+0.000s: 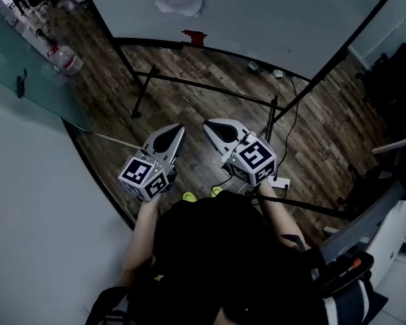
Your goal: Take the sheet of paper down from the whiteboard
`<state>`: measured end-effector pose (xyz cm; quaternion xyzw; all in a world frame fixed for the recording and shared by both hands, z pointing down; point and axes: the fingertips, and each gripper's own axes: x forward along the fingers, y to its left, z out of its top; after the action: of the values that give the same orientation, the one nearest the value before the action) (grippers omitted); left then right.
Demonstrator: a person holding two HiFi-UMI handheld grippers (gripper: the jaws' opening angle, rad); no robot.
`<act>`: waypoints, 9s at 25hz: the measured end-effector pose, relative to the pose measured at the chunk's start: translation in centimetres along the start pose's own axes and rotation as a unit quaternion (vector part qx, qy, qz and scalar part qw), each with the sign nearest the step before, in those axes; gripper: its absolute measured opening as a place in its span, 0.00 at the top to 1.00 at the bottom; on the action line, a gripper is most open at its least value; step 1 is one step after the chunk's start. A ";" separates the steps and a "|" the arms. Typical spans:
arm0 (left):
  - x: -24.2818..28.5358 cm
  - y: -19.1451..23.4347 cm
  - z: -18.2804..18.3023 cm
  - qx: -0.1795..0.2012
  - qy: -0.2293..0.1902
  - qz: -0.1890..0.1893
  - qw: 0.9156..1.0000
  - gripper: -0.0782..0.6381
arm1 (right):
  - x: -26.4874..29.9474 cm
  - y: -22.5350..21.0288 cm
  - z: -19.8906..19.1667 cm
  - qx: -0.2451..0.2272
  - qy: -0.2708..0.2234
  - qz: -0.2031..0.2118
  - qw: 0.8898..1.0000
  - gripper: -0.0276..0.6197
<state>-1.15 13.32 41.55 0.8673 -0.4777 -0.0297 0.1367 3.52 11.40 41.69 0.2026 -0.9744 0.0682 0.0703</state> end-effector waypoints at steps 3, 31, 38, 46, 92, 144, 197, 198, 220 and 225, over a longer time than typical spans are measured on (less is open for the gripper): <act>0.2 0.2 -0.1 -0.001 0.000 0.004 1.000 0.87 | 0.1 -0.4 -0.2 0.000 0.001 -0.002 1.000 0.94; 5.2 2.0 0.3 0.000 -0.008 0.055 0.998 0.87 | 1.4 -5.7 -0.4 0.003 0.015 0.049 0.999 0.94; 6.5 4.8 0.5 -0.006 -0.009 0.043 0.999 0.87 | 4.0 -7.2 -0.6 0.000 0.020 0.040 0.999 0.94; 9.4 9.6 2.7 0.001 -0.013 0.017 1.000 0.87 | 8.6 -10.0 1.4 0.000 0.012 0.017 1.000 0.94; 18.2 25.8 11.3 0.051 -0.018 -0.100 0.993 0.87 | 25.1 -21.8 9.1 -0.029 -0.007 -0.116 0.993 0.91; 30.0 28.7 22.7 0.276 -0.030 -0.046 0.960 0.57 | 25.7 -32.1 21.5 -0.183 -0.045 -0.188 0.964 0.68; 34.3 31.3 25.7 0.355 -0.047 0.066 0.931 0.58 | 23.8 -36.7 28.1 -0.339 -0.022 -0.303 0.891 0.92; 34.3 31.4 25.7 0.355 -0.047 0.067 0.931 0.58 | 23.8 -36.8 28.1 -0.339 -0.021 -0.303 0.890 0.92; 34.7 31.3 26.4 0.423 -0.048 0.114 0.897 0.63 | 23.7 -36.8 28.7 -0.338 -0.032 -0.293 0.894 0.93; 34.8 31.4 26.4 0.439 -0.041 0.132 0.888 0.64 | 23.7 -36.8 28.6 -0.338 -0.033 -0.292 0.894 0.93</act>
<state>-12.86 -37.18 27.24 0.7655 -0.5574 0.1657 -0.2752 -6.27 -35.83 21.39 0.4441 -0.8376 -0.2952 0.1189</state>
